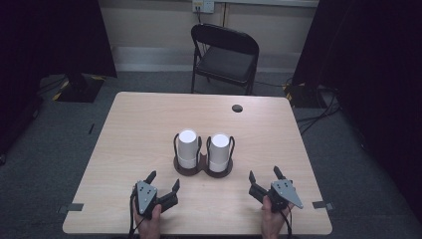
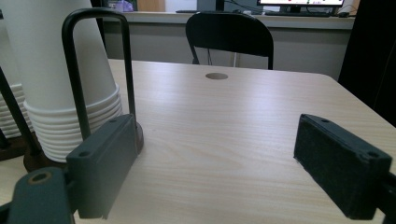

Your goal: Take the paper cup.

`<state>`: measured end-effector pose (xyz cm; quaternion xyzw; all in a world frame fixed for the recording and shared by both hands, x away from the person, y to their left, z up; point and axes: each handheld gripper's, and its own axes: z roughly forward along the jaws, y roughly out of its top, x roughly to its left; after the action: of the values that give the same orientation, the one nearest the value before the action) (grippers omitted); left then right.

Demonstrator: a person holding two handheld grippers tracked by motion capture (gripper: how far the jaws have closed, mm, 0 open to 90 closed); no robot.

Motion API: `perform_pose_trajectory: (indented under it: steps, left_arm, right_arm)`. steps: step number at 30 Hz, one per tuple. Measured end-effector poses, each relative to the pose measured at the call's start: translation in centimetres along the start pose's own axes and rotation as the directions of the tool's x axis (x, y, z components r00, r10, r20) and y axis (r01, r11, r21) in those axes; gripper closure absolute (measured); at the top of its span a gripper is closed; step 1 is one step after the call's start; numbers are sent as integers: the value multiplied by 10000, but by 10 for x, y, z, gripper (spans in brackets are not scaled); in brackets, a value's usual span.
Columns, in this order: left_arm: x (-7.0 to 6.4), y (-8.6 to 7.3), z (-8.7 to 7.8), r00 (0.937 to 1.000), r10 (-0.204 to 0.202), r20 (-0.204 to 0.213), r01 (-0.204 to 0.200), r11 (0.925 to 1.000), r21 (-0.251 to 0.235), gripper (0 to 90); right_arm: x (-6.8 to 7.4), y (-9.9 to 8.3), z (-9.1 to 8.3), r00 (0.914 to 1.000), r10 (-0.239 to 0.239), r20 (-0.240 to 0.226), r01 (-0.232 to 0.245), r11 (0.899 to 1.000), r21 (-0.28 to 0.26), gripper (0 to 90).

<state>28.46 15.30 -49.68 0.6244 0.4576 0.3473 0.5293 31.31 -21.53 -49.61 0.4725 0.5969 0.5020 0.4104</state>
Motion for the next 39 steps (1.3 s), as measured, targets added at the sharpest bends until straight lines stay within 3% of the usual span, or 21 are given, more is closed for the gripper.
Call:
perform_pose_trajectory:
  steps: [7, 13, 16, 21, 24, 26, 32, 39]
  left_arm:
    - [1, 0, 0, 9997, -147, -219, 147, 9999, 10, 158]
    - [2, 3, 4, 9993, -191, 330, 170, 9980, 614, 161]
    - [3, 4, 2, 9980, -218, 599, 195, 9991, 390, 158]
    - [4, 11, 2, 9949, -496, 884, 456, 9979, 465, 158]
    - [0, 18, 6, 9924, -519, 1119, 454, 9972, 597, 208]
    - [-5, 22, 11, 9931, -280, 1142, 197, 9971, 730, 205]
    - [-13, 32, 15, 9915, -162, 1290, 89, 9984, 566, 205]
    - [-16, 42, 19, 9809, -243, 1930, 161, 9989, 440, 245]
  right_arm:
    - [0, 0, 0, 9997, 136, 218, -137, 9999, 36, 127]
    - [0, 0, 1, 9996, 105, 268, -108, 9999, 119, 128]
    - [0, 0, 1, 9997, 110, 196, -112, 9999, 89, 128]
    - [0, 0, 1, 9995, 99, 284, -101, 9999, 65, 129]
    - [0, 0, 0, 9997, 65, 221, -65, 10000, 42, 128]
    - [0, 0, -1, 9998, 80, 205, -79, 9999, -74, 129]
    - [1, 0, -1, 9999, -6, 166, 7, 10000, -70, 129]
    - [1, 0, -1, 9999, -68, 115, 68, 10000, -17, 130]
